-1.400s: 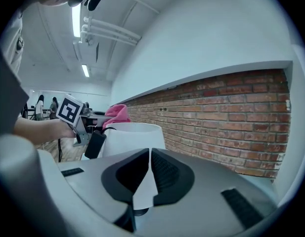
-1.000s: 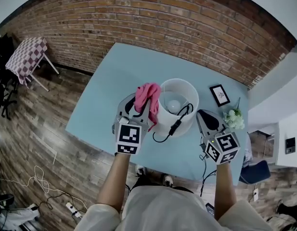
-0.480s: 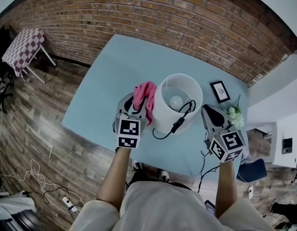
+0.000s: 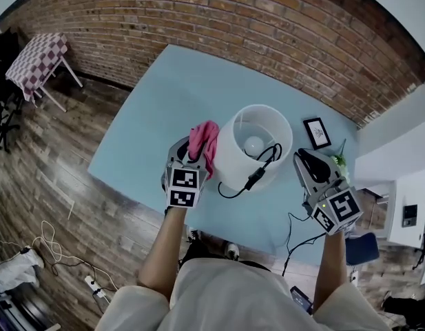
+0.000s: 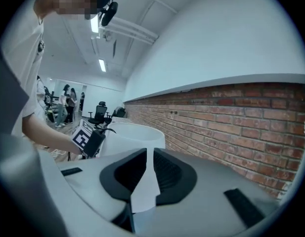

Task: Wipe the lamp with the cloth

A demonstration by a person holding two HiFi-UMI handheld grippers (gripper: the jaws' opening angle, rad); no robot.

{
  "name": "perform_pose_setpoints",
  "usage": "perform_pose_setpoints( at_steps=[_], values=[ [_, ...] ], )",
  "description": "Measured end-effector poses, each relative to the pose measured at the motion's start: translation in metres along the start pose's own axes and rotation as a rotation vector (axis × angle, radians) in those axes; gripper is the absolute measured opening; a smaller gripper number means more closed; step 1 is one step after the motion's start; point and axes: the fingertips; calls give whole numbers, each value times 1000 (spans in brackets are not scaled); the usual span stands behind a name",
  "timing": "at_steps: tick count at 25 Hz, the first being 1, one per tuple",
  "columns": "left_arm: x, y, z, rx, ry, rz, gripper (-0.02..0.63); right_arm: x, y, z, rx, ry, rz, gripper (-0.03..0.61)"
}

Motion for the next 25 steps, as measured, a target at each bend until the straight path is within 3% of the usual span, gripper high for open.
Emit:
perform_pose_setpoints(
  at_steps=[5,7,12,20,25],
  values=[
    [11,15,-4,23,-36,-31,161,3,-37,-15,157,-181,53,101],
    [21,11,-10,41,-60,-8,161,1,-41,-23,219,-273,19,129],
    [57,-29,-20,49,-122,86,161,-2,-40,-47,348,-450,-142,129],
    [98,-111,6,-15,-126,223,161,-4,-33,-64,678,-595,-234,129],
    [112,-148,30,-57,-121,289,161,-6,-13,-64,814,-618,-342,129]
  ],
)
Point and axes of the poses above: the fingertips, and each gripper's own axes: x backward along the fingers, z to its right, y out of its underside, and after that the axes turned 1 degree about -z, right-handed
